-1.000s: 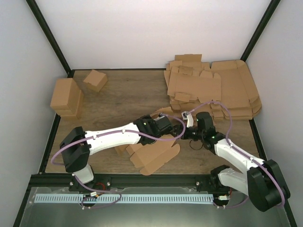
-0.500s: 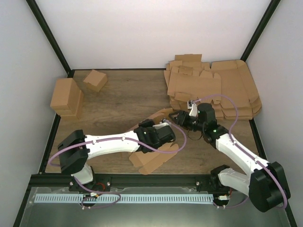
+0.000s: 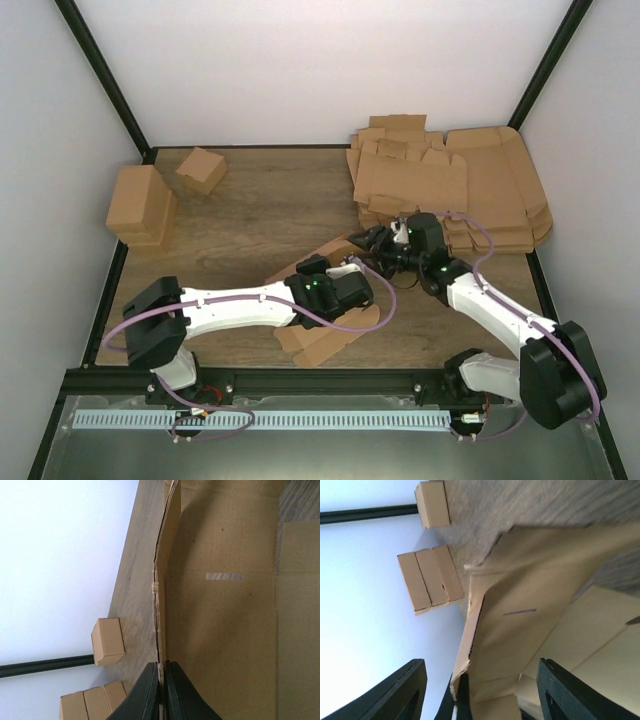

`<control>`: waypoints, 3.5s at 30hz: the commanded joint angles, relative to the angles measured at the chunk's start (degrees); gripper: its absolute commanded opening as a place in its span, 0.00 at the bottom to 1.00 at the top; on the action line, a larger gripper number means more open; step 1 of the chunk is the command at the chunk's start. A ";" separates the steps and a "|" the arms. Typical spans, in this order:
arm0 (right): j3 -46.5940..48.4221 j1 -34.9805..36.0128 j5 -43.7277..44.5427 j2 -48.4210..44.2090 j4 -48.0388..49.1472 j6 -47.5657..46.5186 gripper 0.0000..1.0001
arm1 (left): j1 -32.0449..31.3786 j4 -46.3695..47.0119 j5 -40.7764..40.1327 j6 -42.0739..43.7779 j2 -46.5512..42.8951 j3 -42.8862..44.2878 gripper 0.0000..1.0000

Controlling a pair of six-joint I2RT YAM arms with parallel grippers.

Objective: Fold the paper box

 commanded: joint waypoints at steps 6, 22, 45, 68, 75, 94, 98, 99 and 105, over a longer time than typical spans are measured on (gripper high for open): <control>1.31 4.01 -3.32 4.14 9.06 8.49 0.55 | -1.50 0.98 -1.68 -1.36 0.50 -1.18 0.04; 1.75 4.01 -2.28 7.97 8.73 9.77 0.01 | -1.90 -2.36 8.86 -6.33 -1.24 -0.27 0.37; -5.70 4.01 -3.25 5.71 13.09 -9.85 0.01 | 34.28 -2.43 80.33 -16.87 -16.61 -2.72 0.92; -6.86 4.01 -2.98 8.19 13.88 -14.92 0.04 | 32.93 -0.97 88.95 -10.31 -7.02 -7.15 0.71; -7.41 4.01 -2.25 8.14 13.35 -15.31 0.11 | 32.51 -1.04 87.63 -10.44 -6.89 -7.07 0.63; -6.90 4.01 1.79 3.31 4.32 -24.31 0.38 | 26.25 -1.55 77.40 -11.44 -6.41 -6.80 0.55; -5.89 4.01 5.49 -0.65 -1.49 -30.69 0.56 | 25.89 -1.56 76.97 -11.68 -7.13 -6.51 0.55; -5.45 4.01 6.44 -1.61 -2.85 -32.44 0.57 | 25.76 -1.61 76.84 -11.72 -7.22 -6.39 0.55; -2.40 4.02 9.82 -3.46 -8.52 -41.41 0.58 | 25.01 -2.25 76.20 -11.86 -7.46 -5.60 0.54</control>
